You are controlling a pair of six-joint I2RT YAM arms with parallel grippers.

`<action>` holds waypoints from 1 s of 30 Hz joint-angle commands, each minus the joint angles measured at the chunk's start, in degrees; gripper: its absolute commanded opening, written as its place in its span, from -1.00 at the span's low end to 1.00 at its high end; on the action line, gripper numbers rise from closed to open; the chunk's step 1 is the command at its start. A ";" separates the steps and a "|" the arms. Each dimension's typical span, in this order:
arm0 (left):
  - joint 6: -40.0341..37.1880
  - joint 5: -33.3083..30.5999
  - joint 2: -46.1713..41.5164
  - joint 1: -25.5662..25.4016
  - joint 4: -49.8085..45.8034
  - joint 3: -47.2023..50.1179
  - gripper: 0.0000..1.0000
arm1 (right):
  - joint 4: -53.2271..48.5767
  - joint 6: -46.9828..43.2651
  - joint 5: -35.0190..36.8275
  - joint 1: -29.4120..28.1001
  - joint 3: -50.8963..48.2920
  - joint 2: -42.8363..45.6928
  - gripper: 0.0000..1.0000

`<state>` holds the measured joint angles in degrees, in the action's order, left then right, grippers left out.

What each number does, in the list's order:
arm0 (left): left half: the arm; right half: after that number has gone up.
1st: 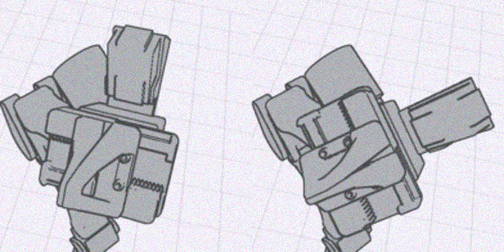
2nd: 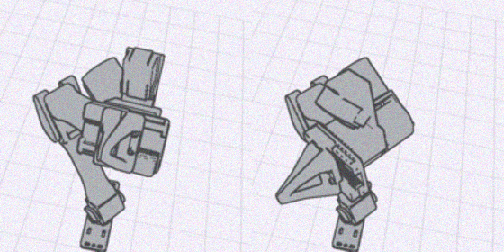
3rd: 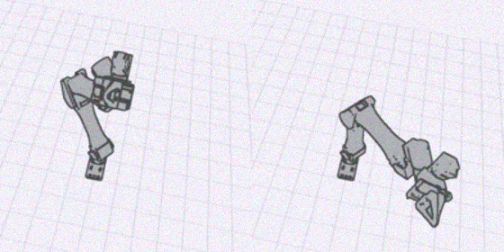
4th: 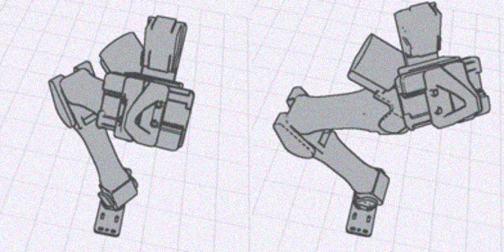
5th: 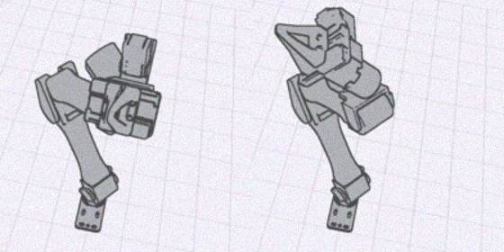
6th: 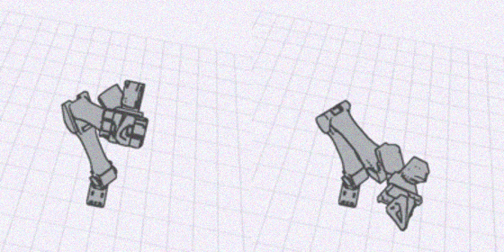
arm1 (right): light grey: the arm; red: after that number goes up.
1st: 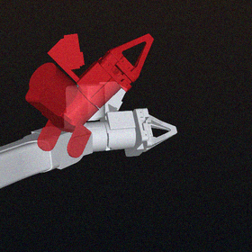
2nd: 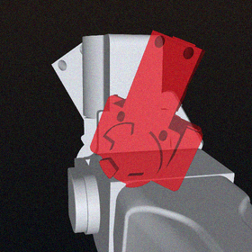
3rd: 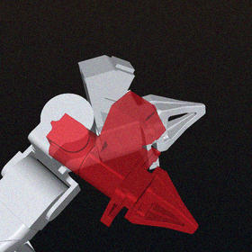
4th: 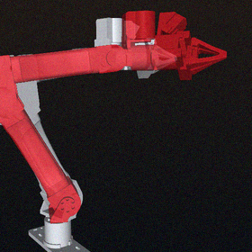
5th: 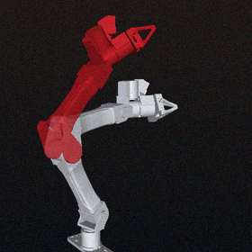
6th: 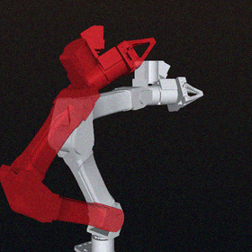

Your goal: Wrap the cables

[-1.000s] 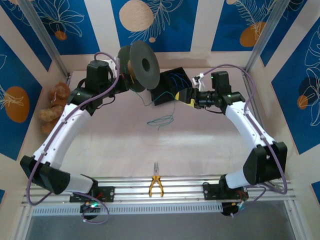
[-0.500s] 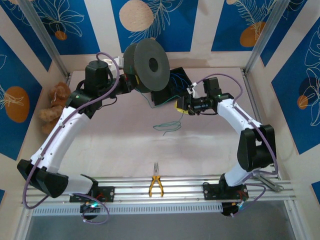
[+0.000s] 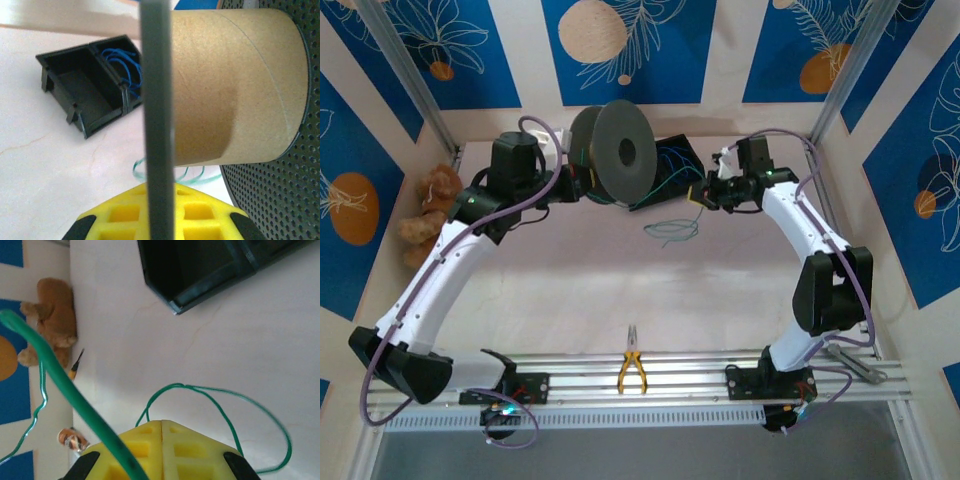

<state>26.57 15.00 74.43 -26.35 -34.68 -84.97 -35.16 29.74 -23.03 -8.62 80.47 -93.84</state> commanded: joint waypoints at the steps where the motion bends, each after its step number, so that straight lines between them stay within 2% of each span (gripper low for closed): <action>1: -5.36 1.40 -3.10 -0.77 -1.90 1.40 -1.00 | -6.02 -2.08 5.70 1.54 6.09 0.00 -1.00; 6: -8.09 2.88 -3.55 -2.40 -4.51 3.81 -1.00 | -10.69 -3.79 5.97 2.03 16.41 -5.03 -1.00; 11: -10.64 0.35 -3.22 -4.88 -6.56 5.77 -1.00 | -15.53 -5.74 3.16 1.68 26.52 -10.22 -1.00; 20: -16.71 -18.12 4.64 -9.74 -14.82 1.49 -1.00 | -25.39 -11.38 -5.45 -4.14 39.31 -11.91 -1.00; 25: -19.29 -27.52 8.72 -10.29 -17.30 -1.95 -1.00 | -32.77 -15.30 -6.35 -9.49 45.11 -11.89 -1.00; 30: -20.66 -34.14 12.06 -10.43 -19.48 -5.55 -1.00 | -39.70 -18.75 -7.76 -14.31 50.93 -12.48 -1.00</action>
<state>7.97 -10.87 85.27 -36.56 -49.56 -87.55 -69.17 14.79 -27.03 -21.41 127.00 -106.43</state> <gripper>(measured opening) 0.076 0.067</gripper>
